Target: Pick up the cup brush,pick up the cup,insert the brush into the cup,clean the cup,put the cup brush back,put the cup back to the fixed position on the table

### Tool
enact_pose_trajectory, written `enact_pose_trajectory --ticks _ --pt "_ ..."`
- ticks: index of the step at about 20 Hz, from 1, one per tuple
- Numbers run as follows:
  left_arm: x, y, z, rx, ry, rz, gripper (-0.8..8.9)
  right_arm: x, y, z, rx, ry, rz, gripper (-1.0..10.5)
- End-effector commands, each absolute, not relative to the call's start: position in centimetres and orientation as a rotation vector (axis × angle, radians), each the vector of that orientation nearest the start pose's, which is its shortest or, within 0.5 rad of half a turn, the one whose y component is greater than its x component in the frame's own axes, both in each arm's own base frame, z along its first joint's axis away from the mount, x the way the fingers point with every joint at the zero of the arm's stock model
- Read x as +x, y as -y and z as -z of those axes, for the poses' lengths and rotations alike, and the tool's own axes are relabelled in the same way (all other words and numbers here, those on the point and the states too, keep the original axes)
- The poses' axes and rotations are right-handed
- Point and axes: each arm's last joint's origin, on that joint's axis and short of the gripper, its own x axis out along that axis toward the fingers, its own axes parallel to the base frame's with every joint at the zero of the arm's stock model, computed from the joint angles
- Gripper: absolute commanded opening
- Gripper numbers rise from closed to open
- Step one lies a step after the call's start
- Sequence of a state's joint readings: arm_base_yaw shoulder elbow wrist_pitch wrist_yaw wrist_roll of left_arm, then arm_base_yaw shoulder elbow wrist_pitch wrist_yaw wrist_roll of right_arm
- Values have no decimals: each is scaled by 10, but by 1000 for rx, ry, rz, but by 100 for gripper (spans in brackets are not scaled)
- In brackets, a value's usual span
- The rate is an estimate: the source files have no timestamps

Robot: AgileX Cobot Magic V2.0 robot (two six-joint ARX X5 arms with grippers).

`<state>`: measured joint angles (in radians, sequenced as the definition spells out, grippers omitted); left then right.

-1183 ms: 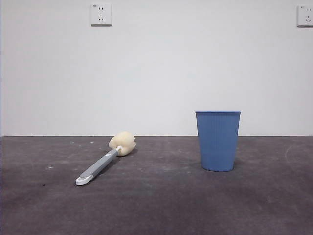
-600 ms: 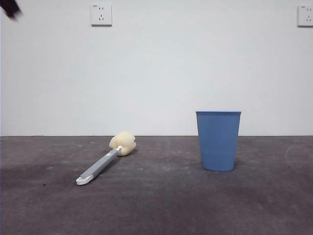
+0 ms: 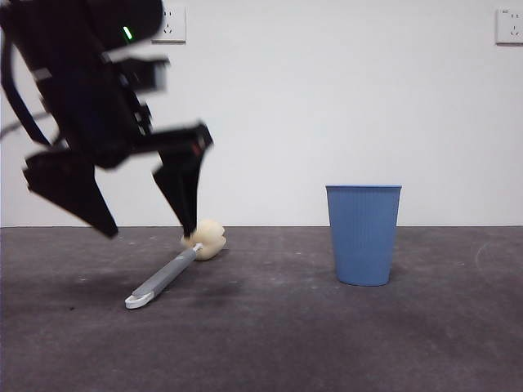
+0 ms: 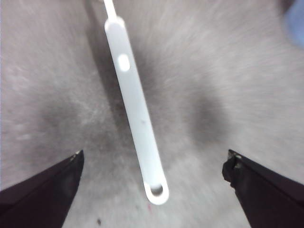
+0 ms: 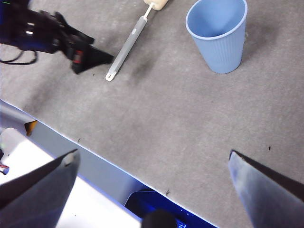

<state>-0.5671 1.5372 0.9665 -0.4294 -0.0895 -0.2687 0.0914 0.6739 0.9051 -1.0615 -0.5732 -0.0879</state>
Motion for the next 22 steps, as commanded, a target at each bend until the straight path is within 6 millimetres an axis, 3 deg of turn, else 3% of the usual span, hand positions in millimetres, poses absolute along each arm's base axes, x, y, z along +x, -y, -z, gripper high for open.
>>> enact_pose_trajectory --ticks 1,7,8,12,13,22 --pt "267 168 -186 82 -1028 276 499 99 -25 -316 127 -787 -660 630" --pt "276 173 -155 101 -1091 224 498 99 -25 -316 127 -787 -660 629" --pt "276 173 -154 102 -1094 222 460 99 -25 -316 127 -787 -660 629" --pt "275 174 -154 98 -1102 239 34 99 -25 -316 127 -787 -660 626" --pt "274 175 -154 91 -1108 257 -15 99 -25 -316 127 -787 -659 626" --pt "266 173 -170 86 -1109 284 -9 102 -25 -315 151 -807 -650 626"
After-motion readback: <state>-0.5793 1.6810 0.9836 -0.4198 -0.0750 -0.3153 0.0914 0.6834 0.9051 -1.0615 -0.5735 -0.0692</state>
